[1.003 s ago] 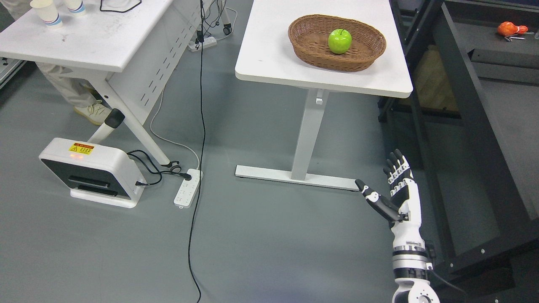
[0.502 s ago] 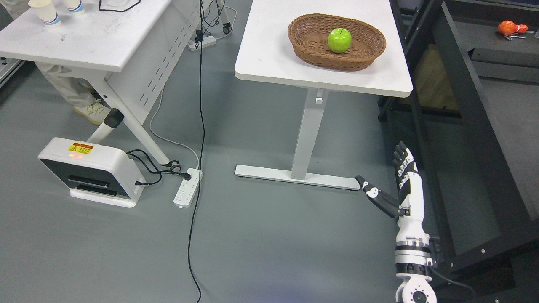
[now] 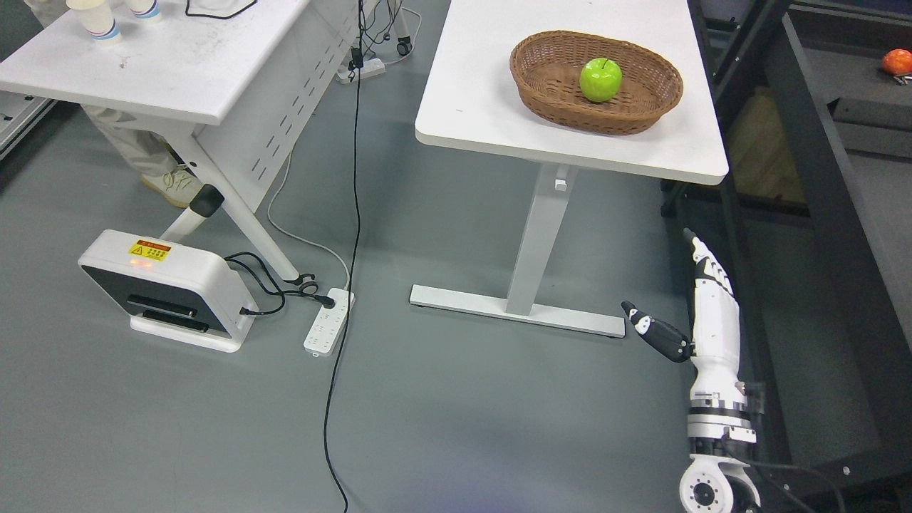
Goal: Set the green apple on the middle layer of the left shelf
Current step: 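Drive toward the white table with the right hand raised beside it, then move the right hand over the wicker basket toward the green apple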
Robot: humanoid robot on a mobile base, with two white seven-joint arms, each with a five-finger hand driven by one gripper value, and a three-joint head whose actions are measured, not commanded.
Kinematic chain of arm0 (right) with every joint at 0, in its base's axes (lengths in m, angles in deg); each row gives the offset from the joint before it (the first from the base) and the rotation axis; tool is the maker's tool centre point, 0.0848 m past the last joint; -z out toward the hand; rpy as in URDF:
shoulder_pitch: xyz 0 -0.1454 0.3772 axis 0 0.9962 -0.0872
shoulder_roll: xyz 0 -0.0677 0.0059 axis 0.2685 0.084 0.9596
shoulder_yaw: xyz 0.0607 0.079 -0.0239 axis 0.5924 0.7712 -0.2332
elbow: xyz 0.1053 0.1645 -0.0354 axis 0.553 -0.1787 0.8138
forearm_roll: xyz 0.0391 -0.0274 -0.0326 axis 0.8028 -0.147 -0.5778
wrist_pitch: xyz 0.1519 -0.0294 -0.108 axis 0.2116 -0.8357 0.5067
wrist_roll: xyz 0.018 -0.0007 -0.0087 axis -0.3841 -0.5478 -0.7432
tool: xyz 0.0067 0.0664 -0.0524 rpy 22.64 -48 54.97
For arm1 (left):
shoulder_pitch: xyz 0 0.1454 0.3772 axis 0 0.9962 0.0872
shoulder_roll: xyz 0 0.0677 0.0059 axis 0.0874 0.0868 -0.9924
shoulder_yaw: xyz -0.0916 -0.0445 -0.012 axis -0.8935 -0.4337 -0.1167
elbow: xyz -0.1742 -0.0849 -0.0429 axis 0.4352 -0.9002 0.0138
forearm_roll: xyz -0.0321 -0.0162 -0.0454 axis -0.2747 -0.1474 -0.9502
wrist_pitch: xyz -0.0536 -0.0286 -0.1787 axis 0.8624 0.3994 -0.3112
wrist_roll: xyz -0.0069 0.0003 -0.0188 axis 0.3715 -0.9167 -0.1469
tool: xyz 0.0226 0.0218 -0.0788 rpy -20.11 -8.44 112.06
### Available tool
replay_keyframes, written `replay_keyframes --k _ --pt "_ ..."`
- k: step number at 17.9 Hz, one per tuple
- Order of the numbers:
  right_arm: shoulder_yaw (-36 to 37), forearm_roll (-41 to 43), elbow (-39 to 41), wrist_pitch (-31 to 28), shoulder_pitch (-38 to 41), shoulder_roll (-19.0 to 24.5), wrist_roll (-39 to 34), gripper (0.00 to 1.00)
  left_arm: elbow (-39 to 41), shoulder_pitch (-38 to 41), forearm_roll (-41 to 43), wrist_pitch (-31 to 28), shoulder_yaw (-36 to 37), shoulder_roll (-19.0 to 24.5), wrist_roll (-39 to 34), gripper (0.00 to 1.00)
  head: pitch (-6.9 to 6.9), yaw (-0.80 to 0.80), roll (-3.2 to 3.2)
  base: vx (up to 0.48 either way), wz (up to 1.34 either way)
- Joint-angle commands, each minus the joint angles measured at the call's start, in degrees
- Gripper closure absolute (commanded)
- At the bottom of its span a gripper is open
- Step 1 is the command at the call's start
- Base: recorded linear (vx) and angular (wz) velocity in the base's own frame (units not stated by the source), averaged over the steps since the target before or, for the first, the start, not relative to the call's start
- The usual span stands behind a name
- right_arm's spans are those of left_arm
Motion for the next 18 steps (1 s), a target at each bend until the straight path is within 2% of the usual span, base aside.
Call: replay_keyframes --k 1,6,18 --pt "1.1 -5.0 0.2 4.3 -0.6 -2.7 0.3 0.00 0.0 0.0 0.0 0.0 0.0 1.0 0.0 0.00 0.00 0.00 0.00 0.176 0.14" --pt "1.1 -4.2 0.2 4.3 -1.3 -1.0 0.3 0.01 0.0 0.0 0.0 0.0 0.0 1.0 0.0 0.00 0.00 0.00 0.00 0.212 0.07" --pt "1.0 -3.9 0.1 2.9 -3.4 -1.3 -0.6 0.01 0.0 0.0 0.0 0.0 0.0 1.0 0.0 0.00 0.00 0.00 0.00 0.247 -0.12"
